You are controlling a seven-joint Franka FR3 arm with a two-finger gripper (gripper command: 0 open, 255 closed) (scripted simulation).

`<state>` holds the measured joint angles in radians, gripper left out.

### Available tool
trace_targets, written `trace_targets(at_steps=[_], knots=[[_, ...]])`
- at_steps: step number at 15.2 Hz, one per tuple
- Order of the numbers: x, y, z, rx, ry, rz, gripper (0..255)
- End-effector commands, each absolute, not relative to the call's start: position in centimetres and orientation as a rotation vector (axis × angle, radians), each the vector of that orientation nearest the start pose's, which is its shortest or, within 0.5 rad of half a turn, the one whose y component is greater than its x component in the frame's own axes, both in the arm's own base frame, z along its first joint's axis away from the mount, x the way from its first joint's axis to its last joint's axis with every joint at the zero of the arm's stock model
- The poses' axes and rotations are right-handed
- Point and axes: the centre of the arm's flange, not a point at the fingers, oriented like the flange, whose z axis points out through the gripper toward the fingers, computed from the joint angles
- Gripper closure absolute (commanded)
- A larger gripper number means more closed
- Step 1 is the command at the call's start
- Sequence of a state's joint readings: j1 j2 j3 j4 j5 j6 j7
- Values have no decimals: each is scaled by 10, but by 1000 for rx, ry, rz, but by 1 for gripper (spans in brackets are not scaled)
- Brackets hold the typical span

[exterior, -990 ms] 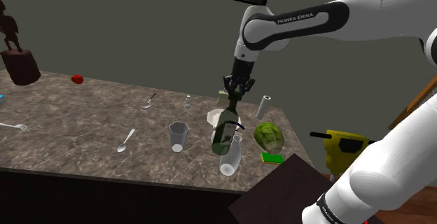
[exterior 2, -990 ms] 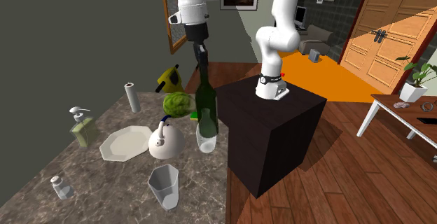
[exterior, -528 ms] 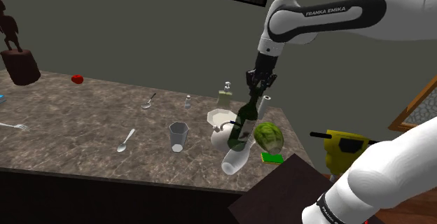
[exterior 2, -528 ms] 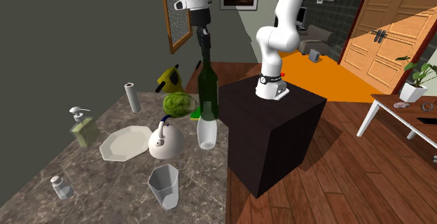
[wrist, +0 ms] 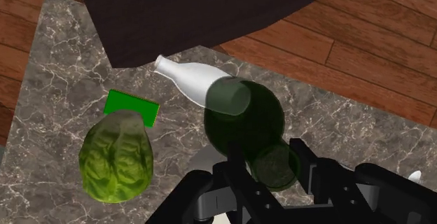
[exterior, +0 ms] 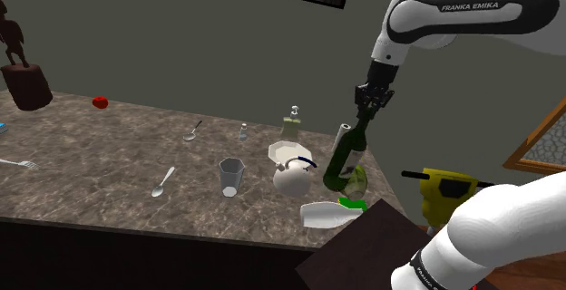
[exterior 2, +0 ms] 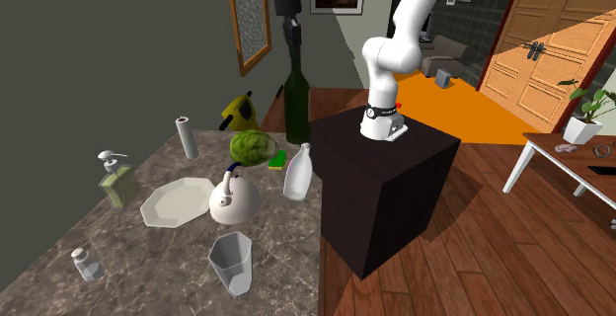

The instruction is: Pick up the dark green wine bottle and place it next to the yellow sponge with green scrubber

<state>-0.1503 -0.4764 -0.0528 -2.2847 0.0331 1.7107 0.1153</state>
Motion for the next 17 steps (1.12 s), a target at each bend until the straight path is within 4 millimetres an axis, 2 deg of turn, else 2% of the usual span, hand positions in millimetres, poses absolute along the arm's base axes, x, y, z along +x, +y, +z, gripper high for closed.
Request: trace_targets(at_steps=[1, 17], knots=[[372, -95, 535, -3039, 485, 148, 255], [246, -243, 617, -3039, 485, 148, 255]])
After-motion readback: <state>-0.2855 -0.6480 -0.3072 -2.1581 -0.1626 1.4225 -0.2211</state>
